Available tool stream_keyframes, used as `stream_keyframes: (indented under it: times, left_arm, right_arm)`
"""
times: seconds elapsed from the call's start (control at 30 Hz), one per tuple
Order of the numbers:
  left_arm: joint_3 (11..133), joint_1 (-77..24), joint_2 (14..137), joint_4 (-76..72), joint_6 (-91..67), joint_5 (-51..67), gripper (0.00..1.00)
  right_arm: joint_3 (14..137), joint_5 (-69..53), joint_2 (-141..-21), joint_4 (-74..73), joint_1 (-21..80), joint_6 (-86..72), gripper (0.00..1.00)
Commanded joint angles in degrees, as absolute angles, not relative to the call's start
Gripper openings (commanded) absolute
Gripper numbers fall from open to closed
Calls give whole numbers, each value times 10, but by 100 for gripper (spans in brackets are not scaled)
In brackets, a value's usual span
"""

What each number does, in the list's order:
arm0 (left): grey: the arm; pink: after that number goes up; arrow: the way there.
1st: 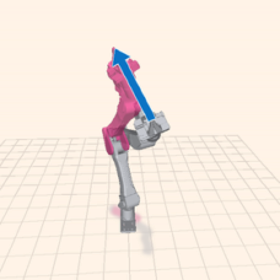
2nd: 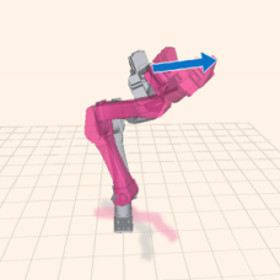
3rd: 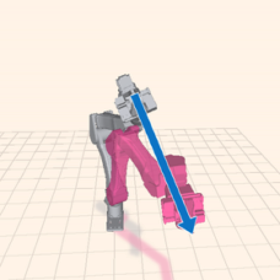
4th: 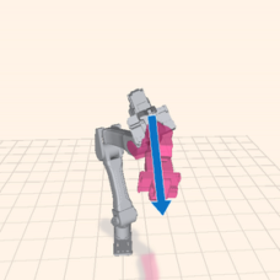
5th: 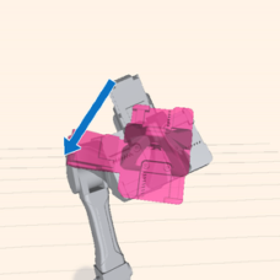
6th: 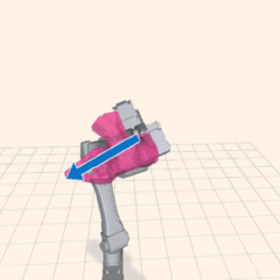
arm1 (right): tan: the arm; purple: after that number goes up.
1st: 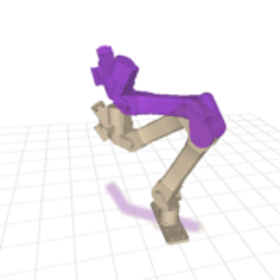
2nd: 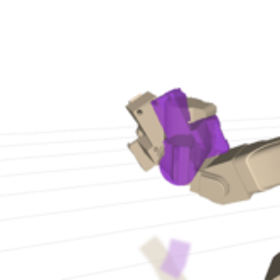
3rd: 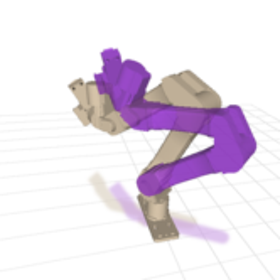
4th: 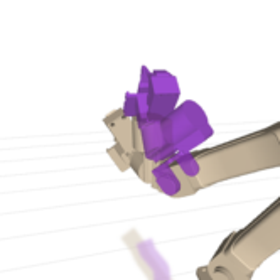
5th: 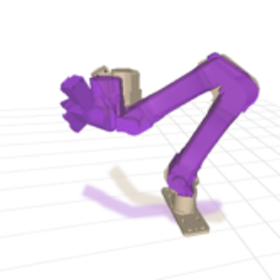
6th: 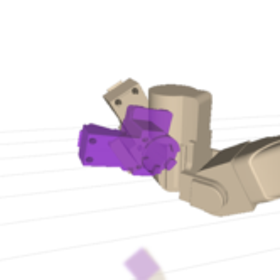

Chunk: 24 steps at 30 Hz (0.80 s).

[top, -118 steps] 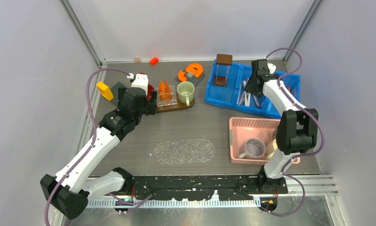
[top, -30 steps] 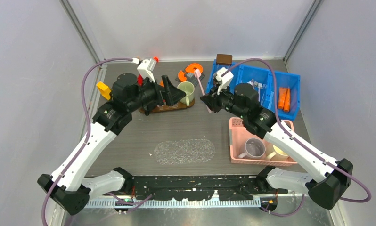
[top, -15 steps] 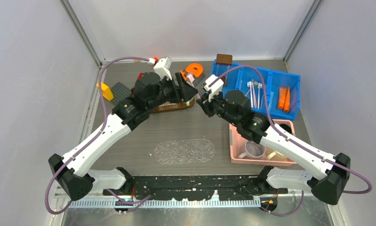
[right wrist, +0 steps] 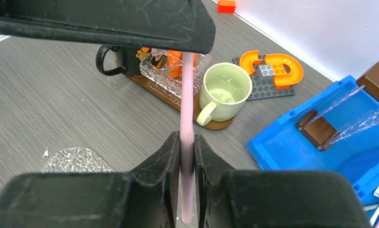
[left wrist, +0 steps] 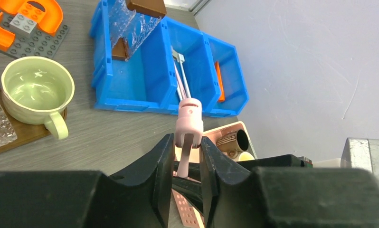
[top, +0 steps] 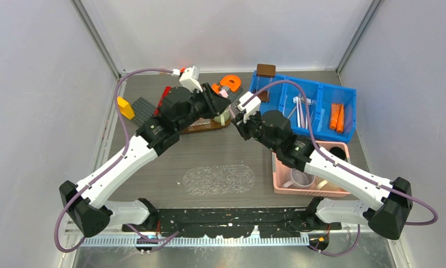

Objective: Prepare toiletry sets of a toothbrush and toothpaste on the tray
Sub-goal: Pick up the toothbrush from the storage box.

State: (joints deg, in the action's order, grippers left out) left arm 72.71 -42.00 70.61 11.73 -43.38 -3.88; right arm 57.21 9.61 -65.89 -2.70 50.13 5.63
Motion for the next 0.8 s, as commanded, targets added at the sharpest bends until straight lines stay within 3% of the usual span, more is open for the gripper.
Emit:
stream_keyframes:
  times: [0.0, 0.17, 0.3, 0.37, 0.47, 0.6, 0.77]
  left_arm:
    - [722, -426, 711, 75, -440, -45, 25]
    - [717, -428, 713, 69, -442, -39, 2]
    - [711, -429, 709, 58, -421, -39, 0]
    - [710, -429, 704, 57, -394, -46, 0]
    - [700, -429, 694, 42, -336, -71, 0]
    - [684, -429, 684, 19, -246, -109, 0]
    - [652, -429, 683, -44, -147, -123, 0]
  right_arm:
    - [575, 104, -663, 20, 507, 58, 2]
    - [574, 104, -663, 24, 508, 56, 2]
    - [572, 111, -662, 27, 508, 46, 9]
    - [570, 118, -659, 29, 508, 41, 18]
    - [563, 133, -646, 30, 508, 37, 43]
    - [543, 156, -619, 36, 508, 30, 65]
    - [529, 188, -572, 17, 508, 28, 75]
